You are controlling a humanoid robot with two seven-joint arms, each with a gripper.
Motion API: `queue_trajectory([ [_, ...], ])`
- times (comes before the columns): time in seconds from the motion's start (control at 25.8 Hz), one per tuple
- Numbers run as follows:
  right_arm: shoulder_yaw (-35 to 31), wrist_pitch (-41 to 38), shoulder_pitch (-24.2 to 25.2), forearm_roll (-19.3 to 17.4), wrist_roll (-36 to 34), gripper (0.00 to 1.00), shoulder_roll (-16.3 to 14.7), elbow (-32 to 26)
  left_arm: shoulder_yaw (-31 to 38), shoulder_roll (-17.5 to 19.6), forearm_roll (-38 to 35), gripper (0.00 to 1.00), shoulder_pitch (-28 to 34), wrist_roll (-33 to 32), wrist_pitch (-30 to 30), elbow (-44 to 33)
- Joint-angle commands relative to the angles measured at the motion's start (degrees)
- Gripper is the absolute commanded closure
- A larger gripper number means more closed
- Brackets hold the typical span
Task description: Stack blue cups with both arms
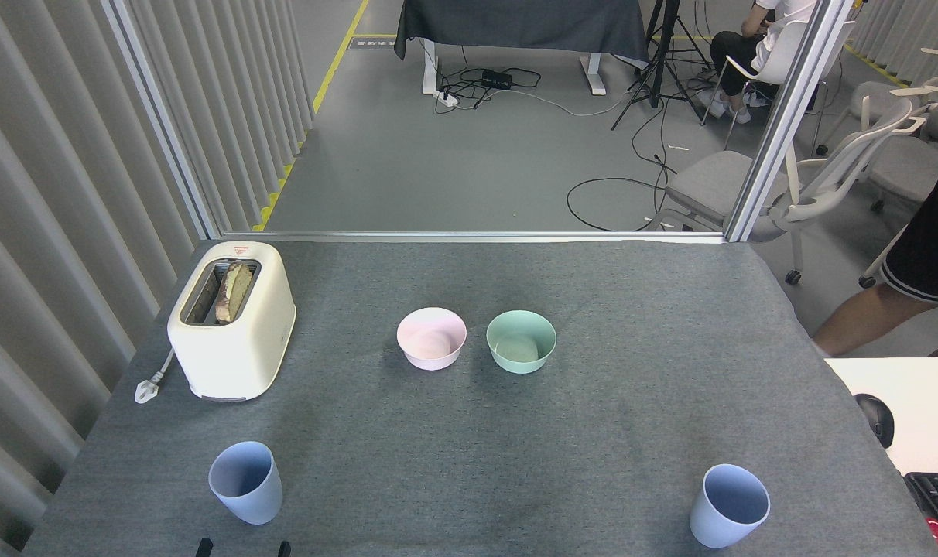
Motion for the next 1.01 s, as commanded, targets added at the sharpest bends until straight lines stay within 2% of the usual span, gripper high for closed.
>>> queue_trajectory([
  [0.0, 0.2, 0.0, 0.0, 0.0, 0.0, 0.0, 0.0, 0.0, 0.0, 0.0, 0.0, 0.0, 0.1, 0.0, 0.0, 0.1],
  [0.39, 0.2, 0.4, 0.0, 0.0, 0.0, 0.0, 0.0, 0.0, 0.0, -0.5, 0.4, 0.0, -0.6, -0.3, 0.9, 1.6],
  [0.5, 0.2, 0.7, 0.1, 0.0, 0.0, 0.0, 0.0, 0.0, -0.1, -1.0, 0.4, 0.0, -1.3, -0.4, 4.0, 2.7],
  [0.7, 0.2, 0.7, 0.1, -0.1, 0.0, 0.0, 0.0, 0.2, -0.3, -2.5, 0.1, 0.0, -7.0, -0.5, 7.7, 8.8],
  [0.97, 0.2, 0.7, 0.1, -0.1, -0.1, 0.0, 0.0, 0.5, 0.1, -2.5, 0.6, 0.0, -13.3, -0.5, 7.9, 14.2],
])
